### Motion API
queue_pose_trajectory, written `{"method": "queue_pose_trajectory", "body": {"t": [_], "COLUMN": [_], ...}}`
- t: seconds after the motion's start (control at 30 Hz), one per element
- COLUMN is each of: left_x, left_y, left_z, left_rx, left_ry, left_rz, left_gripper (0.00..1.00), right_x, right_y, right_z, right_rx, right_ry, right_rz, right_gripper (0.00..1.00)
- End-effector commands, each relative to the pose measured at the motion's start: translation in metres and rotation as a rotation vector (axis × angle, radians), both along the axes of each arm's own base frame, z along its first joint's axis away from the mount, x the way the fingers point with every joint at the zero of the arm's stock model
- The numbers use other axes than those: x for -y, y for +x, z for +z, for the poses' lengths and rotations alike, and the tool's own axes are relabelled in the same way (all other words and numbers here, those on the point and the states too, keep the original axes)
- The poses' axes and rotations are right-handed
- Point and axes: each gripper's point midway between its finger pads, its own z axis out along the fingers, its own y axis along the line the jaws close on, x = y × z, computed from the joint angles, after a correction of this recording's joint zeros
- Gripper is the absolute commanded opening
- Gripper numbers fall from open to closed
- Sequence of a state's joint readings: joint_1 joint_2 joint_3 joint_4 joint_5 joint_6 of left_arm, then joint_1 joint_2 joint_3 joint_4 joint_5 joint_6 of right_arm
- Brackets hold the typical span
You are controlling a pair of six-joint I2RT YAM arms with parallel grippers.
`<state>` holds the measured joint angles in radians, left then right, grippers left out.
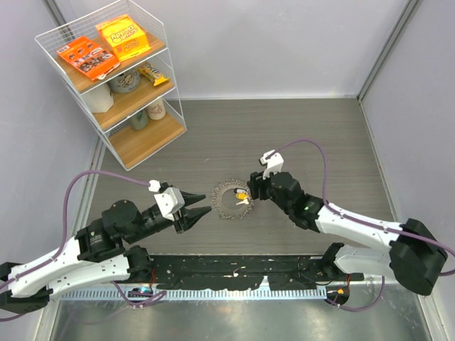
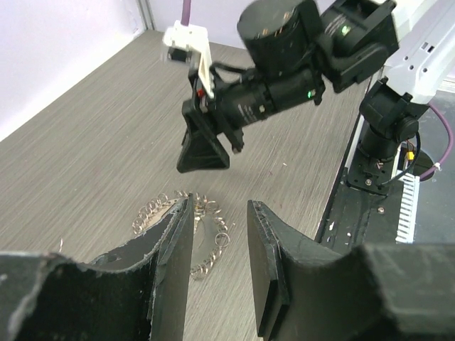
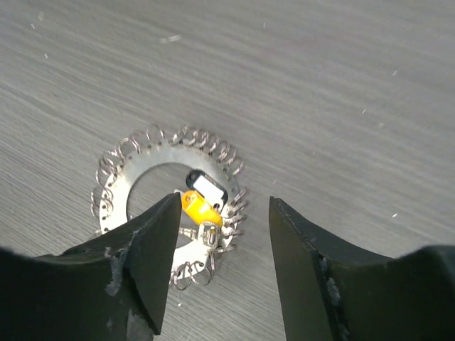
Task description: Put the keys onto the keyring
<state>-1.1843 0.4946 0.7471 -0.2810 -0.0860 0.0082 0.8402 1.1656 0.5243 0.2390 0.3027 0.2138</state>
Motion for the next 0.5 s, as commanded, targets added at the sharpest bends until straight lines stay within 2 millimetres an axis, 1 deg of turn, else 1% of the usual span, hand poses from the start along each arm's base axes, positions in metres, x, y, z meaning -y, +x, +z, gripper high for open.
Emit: {"method": "queue_pose_trajectory", "body": {"t": [0.0, 0.03, 0.1, 0.13, 0.17, 0.2, 0.23, 0.27, 0.33, 0.37, 0.4, 0.43, 0.47], "left_x": [0.003, 0.002, 0.001, 0.000, -0.001, -0.002, -0.003, -0.004, -0.007, -0.009, -0.013, -0.015, -0.019], "left_y": [0.000, 0.001, 0.002, 0.002, 0.003, 0.004, 0.004, 0.005, 0.008, 0.010, 0.013, 0.015, 0.019], "left_z": [0.020, 0.021, 0.022, 0.023, 0.024, 0.025, 0.027, 0.028, 0.029, 0.030, 0.029, 0.029, 0.028], "left_rx": [0.019, 0.019, 0.019, 0.020, 0.020, 0.020, 0.021, 0.021, 0.022, 0.022, 0.019, 0.018, 0.014], "left_ry": [-0.053, -0.053, -0.053, -0.054, -0.054, -0.056, -0.057, -0.057, -0.051, -0.048, -0.043, -0.038, -0.032], "left_rz": [-0.005, 0.000, 0.008, 0.012, 0.018, 0.024, 0.031, 0.037, 0.057, 0.073, 0.096, 0.116, 0.141], "left_gripper": [0.42, 0.42, 0.46, 0.47, 0.50, 0.55, 0.59, 0.67, 0.77, 0.86, 0.99, 1.00, 1.00], "right_x": [0.010, 0.013, 0.018, 0.022, 0.027, 0.030, 0.035, 0.040, 0.048, 0.052, 0.053, 0.055, 0.056], "right_y": [0.007, 0.006, 0.003, 0.001, -0.002, -0.002, -0.004, -0.002, -0.004, -0.005, -0.006, -0.007, -0.007], "right_z": [0.061, 0.067, 0.089, 0.101, 0.110, 0.115, 0.126, 0.132, 0.149, 0.152, 0.161, 0.162, 0.169], "right_rx": [0.104, 0.113, 0.155, 0.175, 0.181, 0.190, 0.203, 0.218, 0.251, 0.254, 0.264, 0.258, 0.261], "right_ry": [0.011, -0.006, -0.008, 0.000, -0.017, -0.025, -0.030, -0.035, -0.038, -0.042, -0.030, -0.037, -0.024], "right_rz": [-0.032, -0.023, -0.015, -0.017, -0.014, -0.019, -0.028, -0.051, -0.068, -0.076, -0.081, -0.082, -0.091], "right_gripper": [0.61, 0.65, 0.99, 0.95, 0.95, 0.95, 0.95, 0.95, 0.95, 0.95, 0.95, 0.95, 0.95]}}
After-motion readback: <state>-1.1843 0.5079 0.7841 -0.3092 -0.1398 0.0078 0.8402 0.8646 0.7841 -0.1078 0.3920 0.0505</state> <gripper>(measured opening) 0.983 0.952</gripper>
